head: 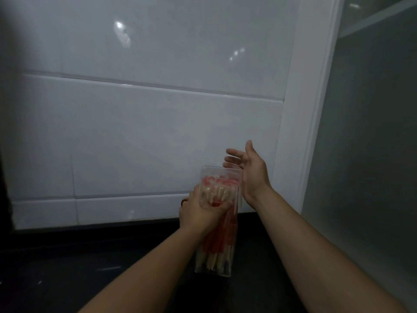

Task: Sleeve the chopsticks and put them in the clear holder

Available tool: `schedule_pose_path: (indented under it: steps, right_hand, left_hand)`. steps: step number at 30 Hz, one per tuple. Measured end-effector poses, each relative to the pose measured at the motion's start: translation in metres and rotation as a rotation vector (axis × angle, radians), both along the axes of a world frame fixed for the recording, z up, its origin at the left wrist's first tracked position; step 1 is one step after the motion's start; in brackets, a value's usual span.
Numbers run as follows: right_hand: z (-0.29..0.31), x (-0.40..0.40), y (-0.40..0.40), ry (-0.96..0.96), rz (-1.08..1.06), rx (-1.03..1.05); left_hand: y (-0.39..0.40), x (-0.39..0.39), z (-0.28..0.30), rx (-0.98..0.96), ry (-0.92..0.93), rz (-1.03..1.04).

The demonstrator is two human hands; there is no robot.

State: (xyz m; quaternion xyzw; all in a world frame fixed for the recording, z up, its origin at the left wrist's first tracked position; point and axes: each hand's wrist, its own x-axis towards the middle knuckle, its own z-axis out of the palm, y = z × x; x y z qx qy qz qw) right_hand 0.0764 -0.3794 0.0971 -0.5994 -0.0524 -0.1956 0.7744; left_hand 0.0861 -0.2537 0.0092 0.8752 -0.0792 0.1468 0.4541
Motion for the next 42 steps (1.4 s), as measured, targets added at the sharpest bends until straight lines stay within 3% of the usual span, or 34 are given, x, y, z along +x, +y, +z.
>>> schedule_pose_path:
  steps: [4,10,12,15,20,23,26,30,34,38,42]
  right_hand:
    - [-0.001,-0.009,0.000,-0.024,0.009,-0.186]
    - [-0.027,-0.027,-0.002,-0.148,-0.049,-0.765]
    - [-0.031,-0.033,-0.005,-0.171,-0.089,-0.791]
    - [-0.032,-0.036,-0.012,-0.214,-0.049,-0.785]
    - [-0.042,-0.041,-0.016,-0.159,-0.019,-1.023]
    - [-0.047,-0.044,-0.018,-0.191,-0.023,-1.076]
    - [-0.047,-0.045,-0.022,-0.197,-0.052,-1.136]
    - [-0.063,-0.046,-0.023,-0.032,-0.165,-0.911]
    - [-0.080,-0.048,-0.025,-0.001,0.012,-0.677]
    - [-0.098,-0.043,-0.017,-0.003,-0.013,-0.459]
    - [-0.108,-0.041,-0.011,0.048,0.012,-0.395]
  left_hand:
    - [0.000,0.001,-0.001,-0.123,0.003,-0.061]
    - [0.004,0.003,-0.011,-0.482,0.132,-0.297]
    - [0.010,0.003,-0.013,-0.503,0.138,-0.397]
    - [0.028,-0.003,-0.021,-0.466,0.143,-0.448]
    - [0.052,-0.019,-0.031,-0.232,0.087,-0.493]
    - [0.053,-0.029,-0.020,-0.159,-0.065,-0.453]
    - [0.053,-0.036,-0.004,0.065,-0.325,-0.425]
    - [0.052,-0.036,0.004,0.216,-0.441,-0.389]
    - [0.043,-0.039,-0.002,0.180,-0.457,-0.312]
    - [0.023,-0.043,-0.012,-0.029,-0.388,-0.279]
    - [0.017,-0.044,-0.015,-0.274,-0.290,-0.263]
